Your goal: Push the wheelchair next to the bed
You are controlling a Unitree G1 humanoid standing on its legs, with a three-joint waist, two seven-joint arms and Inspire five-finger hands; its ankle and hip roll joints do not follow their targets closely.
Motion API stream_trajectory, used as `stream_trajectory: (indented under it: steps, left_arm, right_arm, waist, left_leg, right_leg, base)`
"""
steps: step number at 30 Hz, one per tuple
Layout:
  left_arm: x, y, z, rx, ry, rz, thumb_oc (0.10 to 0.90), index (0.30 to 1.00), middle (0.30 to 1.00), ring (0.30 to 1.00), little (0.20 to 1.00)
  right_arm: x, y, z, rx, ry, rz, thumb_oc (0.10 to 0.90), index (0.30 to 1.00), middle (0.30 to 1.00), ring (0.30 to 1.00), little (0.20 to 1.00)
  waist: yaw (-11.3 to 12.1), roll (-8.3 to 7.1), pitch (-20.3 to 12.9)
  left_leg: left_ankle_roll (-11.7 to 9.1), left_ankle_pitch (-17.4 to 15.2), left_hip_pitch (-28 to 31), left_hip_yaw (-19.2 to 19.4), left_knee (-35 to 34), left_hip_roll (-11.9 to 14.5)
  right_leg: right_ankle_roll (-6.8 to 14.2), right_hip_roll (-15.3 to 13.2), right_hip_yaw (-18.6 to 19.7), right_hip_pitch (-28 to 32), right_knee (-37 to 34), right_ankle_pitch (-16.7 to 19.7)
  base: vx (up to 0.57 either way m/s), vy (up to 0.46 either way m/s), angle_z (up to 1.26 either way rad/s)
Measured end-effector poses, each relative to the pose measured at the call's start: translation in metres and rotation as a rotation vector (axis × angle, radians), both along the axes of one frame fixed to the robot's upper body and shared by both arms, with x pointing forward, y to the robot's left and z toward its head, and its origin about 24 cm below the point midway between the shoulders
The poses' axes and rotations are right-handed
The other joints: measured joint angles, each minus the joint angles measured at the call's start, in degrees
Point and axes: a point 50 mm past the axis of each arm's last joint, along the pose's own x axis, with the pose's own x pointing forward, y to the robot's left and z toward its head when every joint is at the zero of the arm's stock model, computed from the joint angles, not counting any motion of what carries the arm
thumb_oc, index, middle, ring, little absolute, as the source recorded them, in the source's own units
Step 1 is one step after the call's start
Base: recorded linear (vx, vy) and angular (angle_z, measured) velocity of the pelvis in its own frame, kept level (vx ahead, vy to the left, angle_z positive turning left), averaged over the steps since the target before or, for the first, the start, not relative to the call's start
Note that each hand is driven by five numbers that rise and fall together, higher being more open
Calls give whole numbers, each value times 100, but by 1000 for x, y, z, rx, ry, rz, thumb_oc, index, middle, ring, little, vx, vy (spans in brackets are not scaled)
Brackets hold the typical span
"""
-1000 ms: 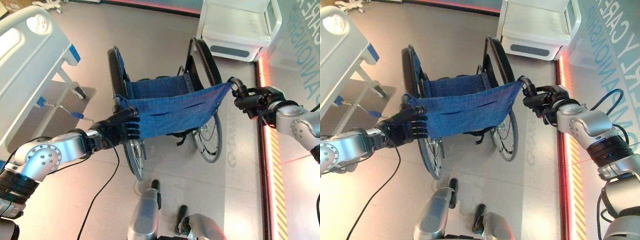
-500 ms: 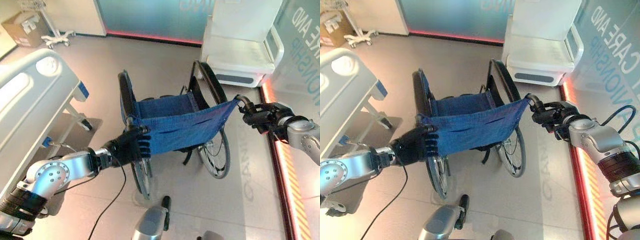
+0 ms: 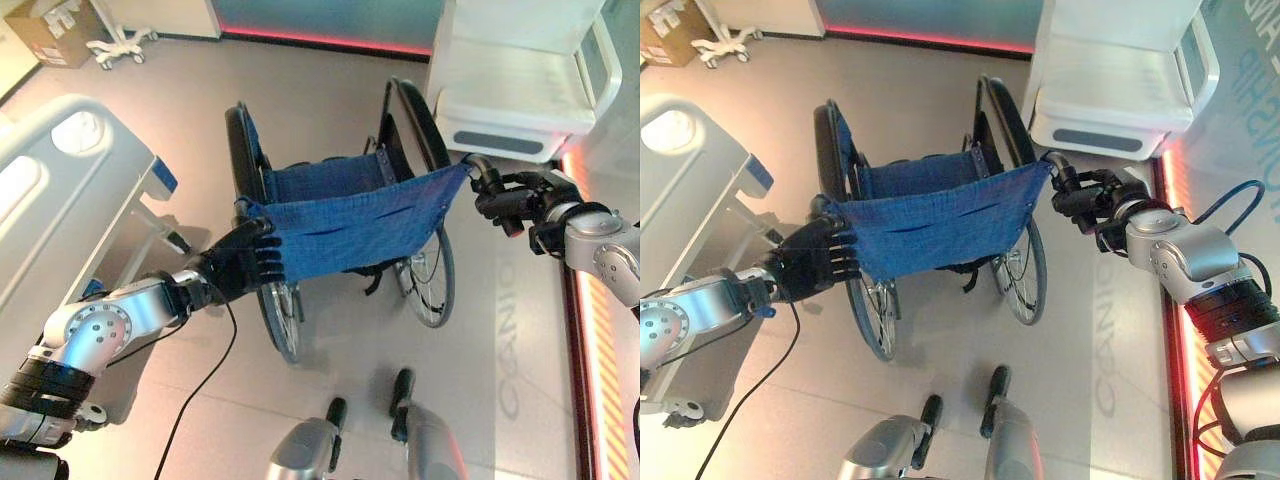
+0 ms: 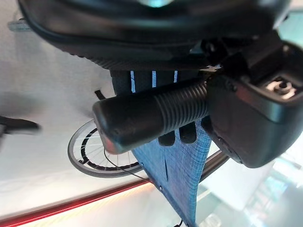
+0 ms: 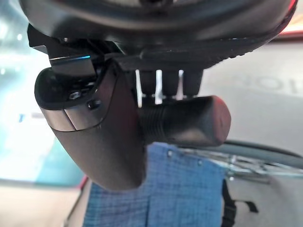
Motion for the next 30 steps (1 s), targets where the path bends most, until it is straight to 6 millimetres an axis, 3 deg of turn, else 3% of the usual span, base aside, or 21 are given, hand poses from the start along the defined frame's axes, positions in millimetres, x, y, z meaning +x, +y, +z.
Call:
stream_trajectory:
  steps: [2, 4, 5, 6, 8, 9, 10, 11, 12, 13, 14, 15, 16, 17, 19, 23, 25, 26, 27, 28, 30]
  left_arm:
    - [-7, 4, -6, -17, 4, 11, 400, 300, 300, 300, 300]
    - [-10, 2, -7, -19, -5, 2, 400, 300, 300, 300, 300]
    - [-11, 1, -7, -14, -9, -3, 400, 300, 300, 300, 300]
    - [-11, -1, -6, -16, -18, -11, 400, 300, 300, 300, 300]
    - [-13, -5, -3, -3, -31, -21, 400, 300, 300, 300, 300]
    - [-13, -5, -2, 1, -34, -22, 400, 300, 300, 300, 300]
    - [-13, -6, -3, -5, -31, -21, 400, 300, 300, 300, 300]
    - [-13, -7, -4, -11, -31, -20, 400, 300, 300, 300, 300]
    - [-13, -8, -6, -8, -25, -16, 400, 300, 300, 300, 300]
    - [-14, -7, -6, -2, -22, -15, 400, 300, 300, 300, 300]
    - [-19, -7, -8, 22, -5, -18, 400, 300, 300, 300, 300]
    - [-23, -6, -9, 38, 5, -21, 400, 300, 300, 300, 300]
    - [-30, -3, -9, 51, 22, -31, 400, 300, 300, 300, 300]
    - [-32, -3, -9, 51, 27, -37, 400, 300, 300, 300, 300]
    - [-35, -5, -13, 35, 44, -57, 400, 300, 300, 300, 300]
    - [-36, -6, -13, 43, 45, -70, 400, 300, 300, 300, 300]
    - [-36, -8, -12, 42, 41, -75, 400, 300, 300, 300, 300]
    - [-34, -8, -10, 36, 31, -70, 400, 300, 300, 300, 300]
    - [-33, -8, -12, 27, 31, -54, 400, 300, 300, 300, 300]
    - [-32, -5, -13, 37, 38, -37, 400, 300, 300, 300, 300]
    - [-32, -1, -16, 37, 50, -27, 400, 300, 300, 300, 300]
  right_arm:
    - [-6, 1, -3, 6, 20, 11, 400, 300, 300, 300, 300]
    - [-7, 0, -5, 25, 47, 4, 400, 300, 300, 300, 300]
    - [-7, -1, -4, 20, 54, 1, 400, 300, 300, 300, 300]
    - [-7, -2, -1, 15, 46, -2, 400, 300, 300, 300, 300]
    - [-3, -7, 6, 35, 37, 1, 400, 300, 300, 300, 300]
    - [-1, -8, 9, 43, 34, 4, 400, 300, 300, 300, 300]
    - [0, -9, 9, 49, 37, 6, 400, 300, 300, 300, 300]
    - [1, -9, 12, 47, 31, 9, 400, 300, 300, 300, 300]
    - [1, -7, 10, 45, 37, 11, 400, 300, 300, 300, 300]
    - [1, -7, 8, 44, 44, 12, 400, 300, 300, 300, 300]
    - [0, -6, 2, 35, 74, 14, 400, 300, 300, 300, 300]
    - [-1, -5, -1, 29, 85, 19, 400, 300, 300, 300, 300]
    - [-2, -2, -3, 24, 95, 32, 400, 300, 300, 300, 300]
    - [-3, -3, -3, 21, 97, 32, 400, 300, 300, 300, 300]
    - [-1, -4, -6, 37, 104, 21, 400, 300, 300, 300, 300]
    - [-3, -8, -13, 53, 99, 21, 400, 300, 300, 300, 300]
    - [-6, -12, -15, 88, 72, 12, 400, 300, 300, 300, 300]
    - [-7, -13, -16, 119, 35, 11, 400, 300, 300, 300, 300]
    - [-6, -11, -21, 139, 16, 12, 400, 300, 300, 300, 300]
    - [-5, -6, -26, 143, 9, 24, 400, 300, 300, 300, 300]
    - [-6, -3, -33, 138, 17, 24, 400, 300, 300, 300, 300]
  waist:
    - [23, -123, -45]
    - [-130, -84, -166]
    - [-153, -67, -243]
    - [-149, -58, -261]
    - [-56, -14, -273]
    - [102, 1, -276]
    - [238, -7, -277]
    - [264, -14, -268]
    - [358, -52, -225]
    - [414, -130, -147]
    - [500, -213, -75]
    - [503, -212, -74]
    - [600, -252, -60]
    - [658, -226, -51]
    - [722, 10, -12]
    - [917, 117, -52]
    - [1053, 188, -206]
    - [1107, 196, -232]
    - [1135, 212, -244]
    - [1207, 230, -252]
    - [1259, 118, -286]
  left_leg:
    - [-161, -462, 207, -212, 216, 63]
    - [-484, -697, 413, -467, 126, 574]
    - [-677, -718, 425, -371, 231, 745]
    - [-757, -771, 379, -267, 474, 770]
    - [-978, -807, -39, 166, 1862, 800]
    - [-1269, -348, -524, 173, 3071, 723]
    - [-1604, 722, -1212, 154, 4084, 632]
    - [-1577, 1387, -1735, 176, 4773, 569]
    - [-1175, 1139, -2342, 381, 5043, 425]
    - [-912, 962, -2455, 581, 4661, 353]
    - [-700, 866, -2452, 1006, 3581, 317]
    - [-700, 864, -2423, 1124, 3145, 319]
    - [-736, 840, -2220, 1376, 1534, 375]
    - [-790, 894, -2127, 1394, 916, 429]
    - [-1045, 1077, -1909, 1447, -729, 749]
    - [-1053, 1082, -1921, 1436, -812, 943]
    - [-1049, 1057, -1504, 1315, -964, 975]
    - [-880, 1442, -1175, 1339, -1197, 896]
    - [-709, 1536, -1081, 1337, -1207, 868]
    - [-326, 1768, -837, 1515, -1138, 891]
    - [-105, 1644, -660, 1762, -933, 714]
  right_leg:
    - [-44, -115, 7, 146, 426, 42]
    - [-259, 219, 75, 105, 1343, -23]
    - [-517, 346, 76, 123, 1427, 9]
    - [-969, 448, 53, 122, 1507, -46]
    - [-1182, 632, -14, 127, 1711, -348]
    - [-1316, 783, 55, 132, 1933, -605]
    - [-1482, 874, 142, 194, 1973, -747]
    - [-1462, 885, 289, 248, 1877, -757]
    - [-1490, 969, 469, 503, 1657, -779]
    - [-1479, 974, 560, 711, 1445, -768]
    - [-1430, 1026, 616, 1157, 1119, -723]
    - [-1457, 1092, 687, 1346, 998, -759]
    - [-1523, 1239, 1025, 1641, 786, -859]
    - [-1536, 1318, 1163, 1769, 681, -866]
    - [-1559, 1650, 1786, 2525, 215, -866]
    - [-1623, 1753, 2467, 3175, 192, -1389]
    - [-1603, 1710, 2572, 3240, 526, -1826]
    - [-1298, 1595, 2139, 3136, 1045, -2085]
    - [-961, 1504, 1601, 2884, 1659, -2099]
    - [-670, 1283, 866, 2679, 2430, -1957]
    - [-265, 789, 486, 2330, 3489, -1639]
  base:
    - [797, -195, 78]
    - [488, -83, 128]
    - [407, -119, 111]
    - [475, -182, 62]
    - [409, -232, 35]
    - [446, -255, 26]
    - [443, -220, 19]
    - [478, -124, 23]
    - [419, -65, 26]
    - [607, -17, 27]
    - [437, 31, 24]
    - [746, 124, 22]
    - [560, 117, 6]
    - [683, 160, -1]
    - [494, 136, 6]
    - [615, 237, 6]
    - [447, 138, -11]
    - [461, 168, -13]
    - [453, 186, -22]
    - [395, 169, -20]
    - [378, 153, -13]
